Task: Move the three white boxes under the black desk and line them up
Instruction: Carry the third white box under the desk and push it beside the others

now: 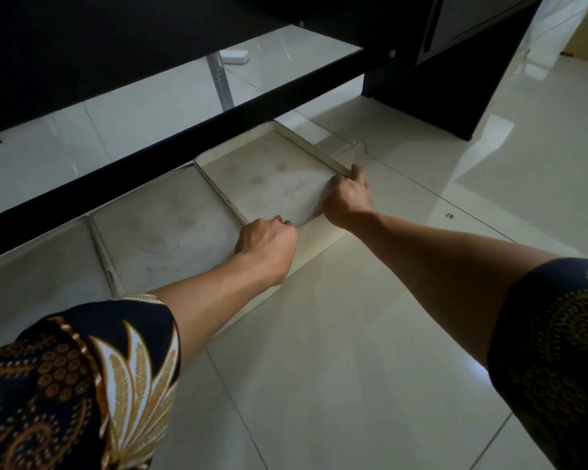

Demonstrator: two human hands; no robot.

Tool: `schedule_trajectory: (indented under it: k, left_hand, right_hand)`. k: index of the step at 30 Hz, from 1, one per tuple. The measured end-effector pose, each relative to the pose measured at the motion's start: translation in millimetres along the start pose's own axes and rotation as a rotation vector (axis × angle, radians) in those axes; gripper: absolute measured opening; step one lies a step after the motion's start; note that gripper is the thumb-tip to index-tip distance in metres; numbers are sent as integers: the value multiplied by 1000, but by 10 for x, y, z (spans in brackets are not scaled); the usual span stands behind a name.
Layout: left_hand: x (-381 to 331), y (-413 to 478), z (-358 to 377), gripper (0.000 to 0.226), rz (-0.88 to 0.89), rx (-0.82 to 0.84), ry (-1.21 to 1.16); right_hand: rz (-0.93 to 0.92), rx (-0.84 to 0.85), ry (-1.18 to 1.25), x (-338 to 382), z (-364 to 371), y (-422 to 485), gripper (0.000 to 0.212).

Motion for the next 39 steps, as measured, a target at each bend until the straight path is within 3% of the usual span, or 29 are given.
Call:
schedule_trajectory:
  k: [5,10,17,23,30,34,39]
  left_hand:
    - [131,-185,103,37,-8,-64,-104]
    - [134,-256,146,38,5,-19,-157]
    - [58,-326,3,20,-3,-86,-151]
    - [9,-348,-14,32,-54,-94,-128]
    - [-16,-395,-77,47,-99,41,-97]
    - [48,-507,44,65,-23,114,-143]
    - [222,-996,-52,65,-99,178,-205]
  right_hand:
    - [24,23,27,-41,-58,-6,44]
    - [34,40,32,-97,-92,-113,49]
    - [62,49,138,-31,34,-406,63]
    - [56,63,149,119,221,-599,67]
    - [24,84,26,234,349,-753,73]
    - [67,146,4,303,304,-825,75]
    - [51,258,-21,567,337,-1194,83]
Point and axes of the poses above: each hand's wrist, its own y-axis towards the middle knuckle, its own z-axis out of the palm, x = y × z, the point moved 3 cm from there along y, towards the middle knuckle, and after that the axes turned 5 degrees about y, right-handed, at the moved point
